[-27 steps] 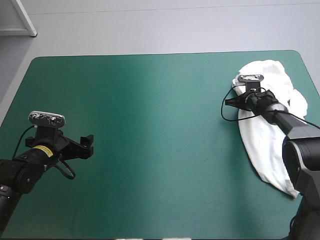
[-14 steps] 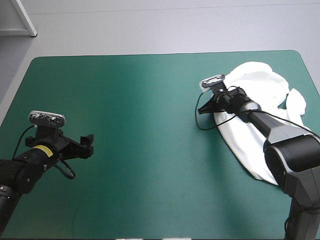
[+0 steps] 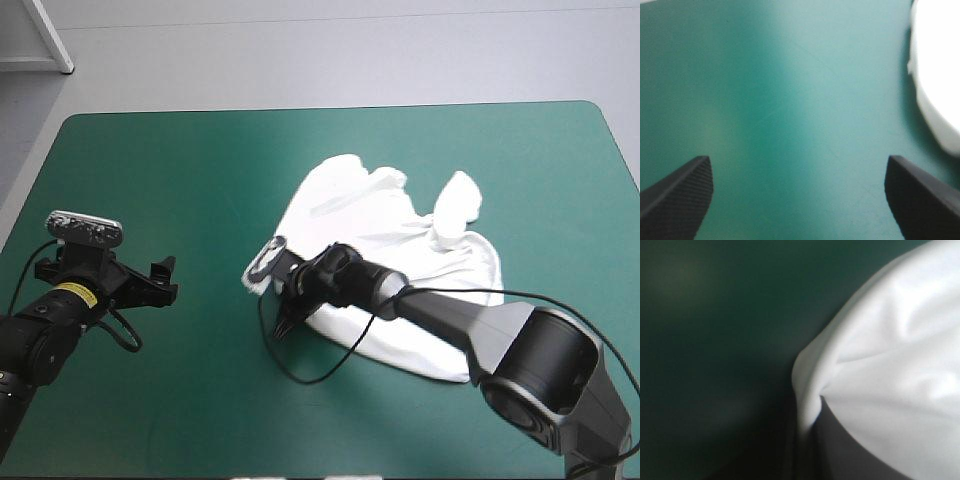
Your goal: Fold the cloth
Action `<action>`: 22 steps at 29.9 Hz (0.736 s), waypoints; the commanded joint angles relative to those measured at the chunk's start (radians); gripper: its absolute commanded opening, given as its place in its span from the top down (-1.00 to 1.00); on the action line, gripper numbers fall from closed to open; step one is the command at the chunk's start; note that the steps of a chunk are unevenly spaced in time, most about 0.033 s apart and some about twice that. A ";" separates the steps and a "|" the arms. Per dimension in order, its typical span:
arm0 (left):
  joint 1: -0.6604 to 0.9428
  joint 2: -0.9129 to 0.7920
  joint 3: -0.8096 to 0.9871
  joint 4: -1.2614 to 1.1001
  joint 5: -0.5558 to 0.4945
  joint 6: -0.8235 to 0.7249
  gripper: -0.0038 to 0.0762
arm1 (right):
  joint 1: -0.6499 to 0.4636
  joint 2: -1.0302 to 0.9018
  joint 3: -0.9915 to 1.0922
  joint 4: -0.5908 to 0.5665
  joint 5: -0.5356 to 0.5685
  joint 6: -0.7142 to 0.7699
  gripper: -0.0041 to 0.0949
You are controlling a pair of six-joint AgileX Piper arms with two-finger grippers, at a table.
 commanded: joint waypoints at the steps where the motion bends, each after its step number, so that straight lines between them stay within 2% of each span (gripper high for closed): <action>1: 0.002 -0.023 -0.089 0.089 -0.031 -0.059 -0.76 | 0.148 -0.069 -0.021 0.022 -0.035 -0.039 0.94; 4: 0.002 -0.037 -0.135 0.133 -0.004 -0.073 -0.76 | 0.236 -0.069 -0.021 0.017 -0.036 -0.047 0.94; 7: 0.002 -0.039 -0.157 0.133 0.014 -0.075 -0.77 | 0.266 -0.069 -0.028 0.017 -0.024 0.005 0.93; 9: 0.002 -0.039 -0.157 0.131 0.030 -0.075 -0.76 | 0.264 -0.069 -0.033 0.020 -0.020 0.055 0.79; 10: 0.002 -0.038 -0.157 0.131 0.036 -0.075 -0.76 | 0.262 -0.069 -0.038 0.020 -0.009 0.071 0.62; 12: 0.002 -0.038 -0.157 0.127 0.048 -0.075 -0.76 | 0.255 -0.069 -0.053 0.020 0.008 0.082 0.16; 14: 0.002 -0.038 -0.157 0.110 0.048 -0.075 -0.76 | 0.253 -0.069 -0.079 0.011 0.032 0.122 -0.44; 15: 0.002 -0.038 -0.157 0.103 0.048 -0.075 -0.76 | 0.253 -0.072 -0.093 -0.003 0.049 0.147 -0.67; 16: 0.002 -0.038 -0.157 0.096 0.049 -0.075 -0.76 | 0.253 -0.076 -0.112 -0.014 0.073 0.176 -0.82; 18: 0.002 -0.038 -0.157 0.082 0.058 -0.075 -0.76 | 0.253 -0.094 -0.149 -0.050 0.142 0.240 -0.88; 22: 0.002 -0.038 -0.157 0.051 0.070 -0.062 -0.76 | 0.253 -0.189 -0.215 -0.200 0.305 0.461 -0.71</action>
